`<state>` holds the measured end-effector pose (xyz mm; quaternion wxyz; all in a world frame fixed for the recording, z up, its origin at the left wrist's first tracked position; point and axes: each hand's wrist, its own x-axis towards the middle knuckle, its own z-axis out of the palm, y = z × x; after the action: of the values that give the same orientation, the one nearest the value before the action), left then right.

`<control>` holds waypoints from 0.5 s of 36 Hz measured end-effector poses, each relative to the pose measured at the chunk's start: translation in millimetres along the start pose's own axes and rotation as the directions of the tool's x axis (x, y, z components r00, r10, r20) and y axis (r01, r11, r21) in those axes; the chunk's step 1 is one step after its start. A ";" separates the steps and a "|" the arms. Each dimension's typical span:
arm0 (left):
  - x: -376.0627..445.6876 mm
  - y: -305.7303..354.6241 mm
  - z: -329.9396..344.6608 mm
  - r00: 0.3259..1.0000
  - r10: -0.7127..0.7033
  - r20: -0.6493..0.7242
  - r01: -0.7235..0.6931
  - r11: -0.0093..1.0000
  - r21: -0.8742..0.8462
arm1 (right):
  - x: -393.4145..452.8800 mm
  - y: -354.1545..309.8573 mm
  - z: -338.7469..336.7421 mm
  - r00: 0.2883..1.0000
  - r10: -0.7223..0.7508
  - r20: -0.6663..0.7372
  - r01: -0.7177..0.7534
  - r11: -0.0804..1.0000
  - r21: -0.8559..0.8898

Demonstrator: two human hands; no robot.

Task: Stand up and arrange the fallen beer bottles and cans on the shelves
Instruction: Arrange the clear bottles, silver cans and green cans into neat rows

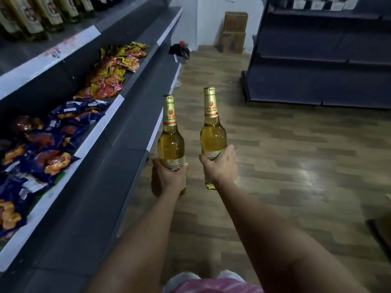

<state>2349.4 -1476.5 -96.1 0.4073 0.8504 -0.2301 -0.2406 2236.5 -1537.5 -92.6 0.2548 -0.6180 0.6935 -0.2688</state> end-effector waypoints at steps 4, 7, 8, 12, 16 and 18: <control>38.1 24.2 30.3 0.999 -0.010 -0.030 0.010 1.000 0.018 | 52.5 -4.7 9.9 0.999 0.012 0.031 -0.013 1.000 0.005; 69.6 43.2 52.3 0.999 -0.006 -0.032 0.005 1.000 -0.027 | 92.9 -13.9 19.9 0.999 0.016 0.036 -0.016 1.000 0.004; 81.7 49.6 59.4 0.999 -0.003 -0.037 0.002 0.999 -0.033 | 107.0 -18.1 23.5 0.999 0.010 0.033 -0.010 1.000 0.005; 135.9 79.6 87.6 0.999 -0.007 -0.053 0.006 1.000 -0.027 | 167.7 -42.2 37.3 1.000 -0.015 0.027 0.015 1.000 0.017; 187.5 119.2 107.4 0.998 -0.012 -0.055 0.009 0.999 -0.054 | 225.9 -73.8 47.5 0.999 -0.032 0.027 0.032 0.999 0.008; 212.8 137.1 114.9 0.998 -0.031 -0.061 0.027 0.998 -0.058 | 252.8 -88.2 54.1 0.998 -0.039 0.042 0.038 0.999 0.006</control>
<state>2419.7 -1745.4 -96.6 0.4349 0.8488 -0.1981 -0.2264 2310.2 -1800.0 -76.6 0.2657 -0.6362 0.6752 -0.2621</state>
